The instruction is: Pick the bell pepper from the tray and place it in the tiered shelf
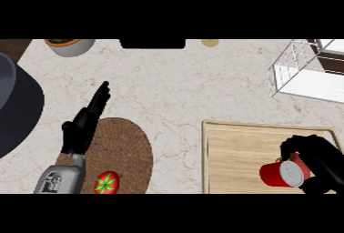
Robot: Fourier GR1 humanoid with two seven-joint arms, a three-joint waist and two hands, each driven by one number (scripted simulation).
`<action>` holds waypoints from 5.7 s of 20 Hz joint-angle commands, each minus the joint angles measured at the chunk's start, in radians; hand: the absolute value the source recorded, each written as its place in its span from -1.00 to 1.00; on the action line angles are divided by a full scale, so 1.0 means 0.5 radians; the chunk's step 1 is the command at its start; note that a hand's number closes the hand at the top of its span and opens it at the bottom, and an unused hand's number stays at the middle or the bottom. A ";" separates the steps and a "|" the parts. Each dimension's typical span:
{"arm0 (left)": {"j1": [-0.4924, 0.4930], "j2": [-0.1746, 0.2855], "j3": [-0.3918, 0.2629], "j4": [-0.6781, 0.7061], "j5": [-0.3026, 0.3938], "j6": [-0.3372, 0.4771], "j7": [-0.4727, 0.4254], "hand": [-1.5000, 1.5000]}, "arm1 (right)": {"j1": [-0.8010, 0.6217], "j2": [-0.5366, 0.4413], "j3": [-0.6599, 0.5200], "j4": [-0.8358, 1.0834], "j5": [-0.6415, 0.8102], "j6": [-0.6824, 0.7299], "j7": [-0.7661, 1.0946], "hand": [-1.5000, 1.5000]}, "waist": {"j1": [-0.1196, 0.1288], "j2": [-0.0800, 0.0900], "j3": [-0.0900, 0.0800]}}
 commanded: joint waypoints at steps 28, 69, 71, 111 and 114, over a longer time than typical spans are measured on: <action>0.064 -0.028 -0.039 -0.026 -0.060 0.017 -0.053 0.00 | -1.026 0.490 0.297 -1.260 -0.219 0.094 2.909 1.00 | 0.002 -0.002 0.004; -0.078 -0.040 0.039 0.148 -0.065 -0.012 -0.084 0.00 | -1.844 -0.471 -0.309 0.498 -0.094 -0.665 1.899 1.00 | 0.017 0.009 0.005; -0.107 -0.029 0.072 0.200 -0.058 -0.007 -0.141 0.00 | -1.863 -0.473 -0.418 0.803 -0.145 -0.951 1.715 1.00 | 0.026 0.015 0.006; 0.041 -0.060 0.020 0.001 -0.080 -0.016 -0.048 0.00 | -1.994 -0.719 -0.880 1.510 -1.071 -1.307 1.304 -1.00 | 0.010 0.004 0.006; -0.005 -0.089 0.018 -0.034 -0.066 -0.003 0.056 0.00 | -1.932 -0.730 -0.890 1.371 -1.135 -1.303 1.358 -1.00 | 0.002 0.001 0.005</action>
